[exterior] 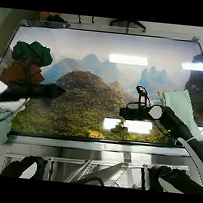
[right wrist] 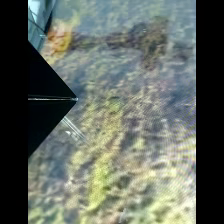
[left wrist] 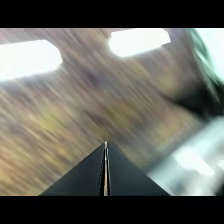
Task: Fold the shirts.
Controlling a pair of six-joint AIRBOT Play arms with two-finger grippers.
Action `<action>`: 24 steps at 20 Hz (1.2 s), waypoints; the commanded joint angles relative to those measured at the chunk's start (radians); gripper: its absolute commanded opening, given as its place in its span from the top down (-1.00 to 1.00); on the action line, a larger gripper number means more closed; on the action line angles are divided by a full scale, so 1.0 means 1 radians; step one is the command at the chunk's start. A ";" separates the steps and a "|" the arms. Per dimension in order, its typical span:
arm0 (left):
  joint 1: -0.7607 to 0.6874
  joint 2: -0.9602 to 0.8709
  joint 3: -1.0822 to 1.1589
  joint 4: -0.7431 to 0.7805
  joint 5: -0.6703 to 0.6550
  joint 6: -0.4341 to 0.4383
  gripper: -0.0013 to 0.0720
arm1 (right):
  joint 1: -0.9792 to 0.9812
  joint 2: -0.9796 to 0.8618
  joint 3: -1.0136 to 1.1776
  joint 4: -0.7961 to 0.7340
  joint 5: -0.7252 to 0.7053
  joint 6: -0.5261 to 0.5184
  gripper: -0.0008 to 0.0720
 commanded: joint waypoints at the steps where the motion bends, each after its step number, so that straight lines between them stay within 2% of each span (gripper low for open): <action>1: 0.065 -0.206 0.331 0.242 0.163 -0.027 0.81 | 0.001 0.000 0.000 0.000 0.000 0.000 0.93; 2: 0.090 -0.278 0.427 0.284 0.213 -0.027 -0.14 | 0.001 0.000 0.000 0.000 0.000 0.000 0.93; 3: 0.114 -0.356 0.515 0.293 0.278 -0.027 -0.95 | 0.001 0.000 0.000 0.000 0.000 0.000 0.93; 5: 0.168 -0.545 0.700 0.291 0.386 -0.024 -0.96 | 0.001 0.000 0.000 0.000 0.000 0.000 0.93; 10: 0.266 -1.011 1.084 0.285 0.429 -0.025 -0.96 | 0.001 0.000 0.000 0.000 0.000 0.000 0.93; 12: 0.264 -1.110 1.099 0.280 0.537 -0.025 -0.96 | 0.001 0.000 0.000 0.000 0.000 0.000 0.93; 14: 0.246 -1.166 1.033 0.281 0.741 -0.025 -0.96 | 0.001 0.000 0.000 0.000 0.000 0.000 0.93; 15: 0.241 -1.198 1.025 0.282 0.790 -0.024 -0.96 | 0.001 0.000 0.000 0.000 0.000 0.000 0.93; 19: 0.238 -1.309 1.080 0.283 0.798 -0.024 -0.96 | 0.001 0.000 0.000 0.000 0.000 0.000 0.93; 20: 0.240 -1.316 1.079 0.284 0.797 -0.024 -0.84 | 0.001 0.000 0.000 0.000 0.000 0.000 0.93; 21: 0.246 -1.318 1.079 0.283 0.789 -0.027 -0.26 | 0.001 0.000 0.000 0.000 0.000 0.000 0.93; 22: 0.248 -1.318 1.079 0.287 0.772 -0.027 0.18 | 0.001 0.000 0.000 0.000 0.000 0.000 0.93; 23: 0.256 -1.319 1.079 0.293 0.735 -0.019 0.43 | 0.001 0.000 0.000 0.000 0.000 0.000 0.93; 24: 0.264 -1.319 1.079 0.308 0.682 -0.016 0.89 | 0.001 0.000 0.000 0.000 0.000 0.000 0.93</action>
